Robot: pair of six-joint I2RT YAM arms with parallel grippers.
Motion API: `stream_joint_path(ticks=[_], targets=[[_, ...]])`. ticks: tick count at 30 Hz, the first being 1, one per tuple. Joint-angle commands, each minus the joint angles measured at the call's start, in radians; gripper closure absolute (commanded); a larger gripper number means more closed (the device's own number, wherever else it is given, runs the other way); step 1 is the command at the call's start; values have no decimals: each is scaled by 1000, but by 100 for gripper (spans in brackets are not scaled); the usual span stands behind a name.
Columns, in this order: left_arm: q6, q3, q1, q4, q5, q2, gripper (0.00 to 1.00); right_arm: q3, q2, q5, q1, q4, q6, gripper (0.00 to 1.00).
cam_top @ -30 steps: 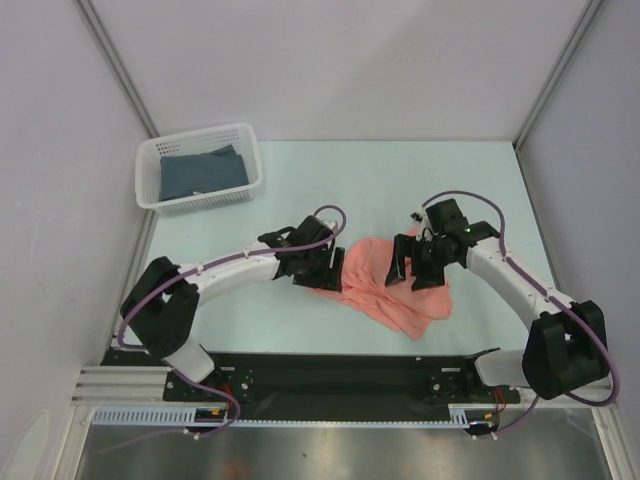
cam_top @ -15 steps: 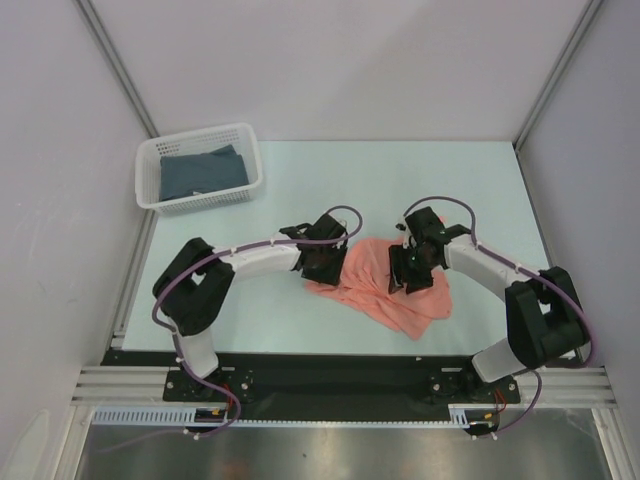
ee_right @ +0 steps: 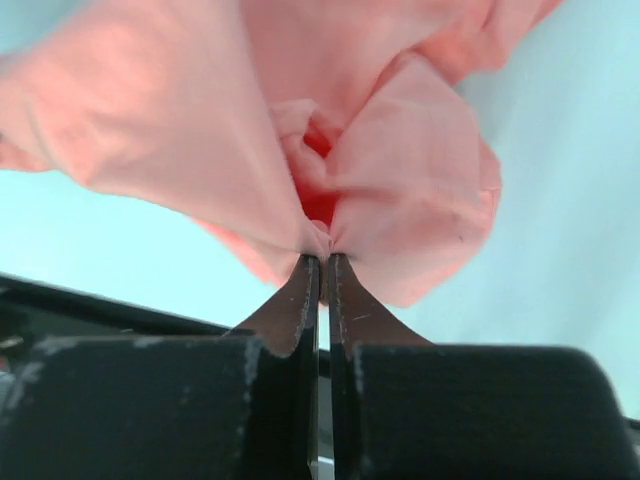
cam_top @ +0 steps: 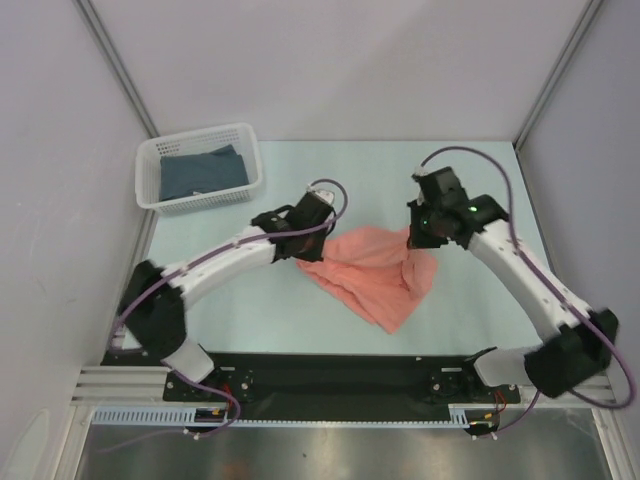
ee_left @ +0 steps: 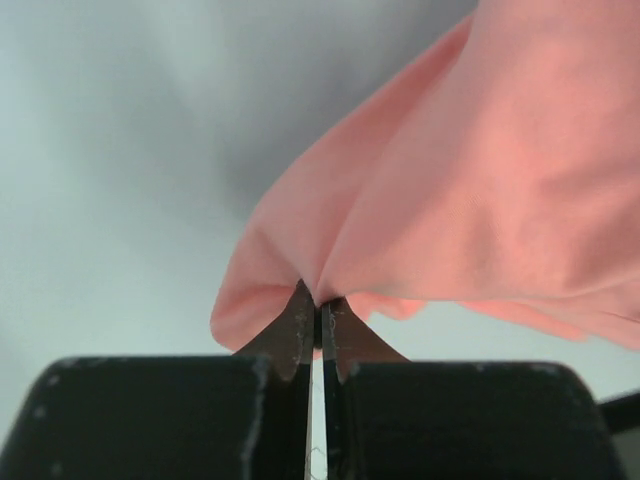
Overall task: Fold and stack the t-shirts
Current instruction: Flatten the tshirt out
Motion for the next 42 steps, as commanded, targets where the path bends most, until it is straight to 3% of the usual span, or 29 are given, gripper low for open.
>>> stream_joint_path(ticks=[1,5,9,12,14,15,16,17,18,19,20,21,22,26,29,31,33,34,36,38,39,42], targets=[[60,55,-28,-110,-90,-284,100,146,-227,31,45,-232,39,100],[56,24,-79,-173,-44,-586,100,230,-358,-44,103,-336,85,100],[44,50,-99,-210,2,-760,100,365,-387,-37,105,-399,125,100],[76,148,-99,-213,37,-720,100,411,-326,-12,85,-376,159,100],[85,213,-97,-218,39,-636,100,379,-226,-76,-36,-321,136,100],[73,286,-88,-244,17,-519,100,353,-185,-119,-114,-294,120,100],[70,320,-70,-261,13,-457,92,309,-153,-214,-256,-254,110,100],[62,349,-14,-284,7,-395,57,237,-118,-267,-341,-170,88,100],[24,418,17,-363,-9,-252,47,206,-20,-293,-398,-139,74,96],[18,441,43,-395,-27,-196,41,189,28,-276,-436,-119,56,73],[22,463,60,-420,-108,-138,24,180,83,-235,-499,-87,36,59],[39,498,57,-467,-157,-101,23,175,161,-180,-506,-79,-8,49],[50,494,56,-469,-187,-74,21,180,197,-98,-504,-73,-24,30],[47,376,56,-424,-162,-189,20,157,182,-48,-460,-74,-36,13],[21,191,56,-353,-34,-325,29,91,90,-41,-405,-115,-6,12],[-14,25,51,-283,119,-388,29,-4,-6,-99,-314,-134,28,12],[-53,-122,24,-218,186,-462,30,-88,-79,-162,-230,-129,74,14],[-65,-162,-11,-198,221,-479,31,-181,-122,-219,-211,-116,133,22],[-100,-248,-56,-160,249,-505,32,-266,-221,-258,-181,-96,191,30],[-125,-288,-110,-132,276,-504,46,-372,-291,-276,-188,-68,235,42],[-136,-305,-126,-106,278,-484,49,-404,-309,-250,-205,-51,247,54],[-128,-266,-188,-101,270,-392,54,-481,-317,-236,-249,12,268,60]])
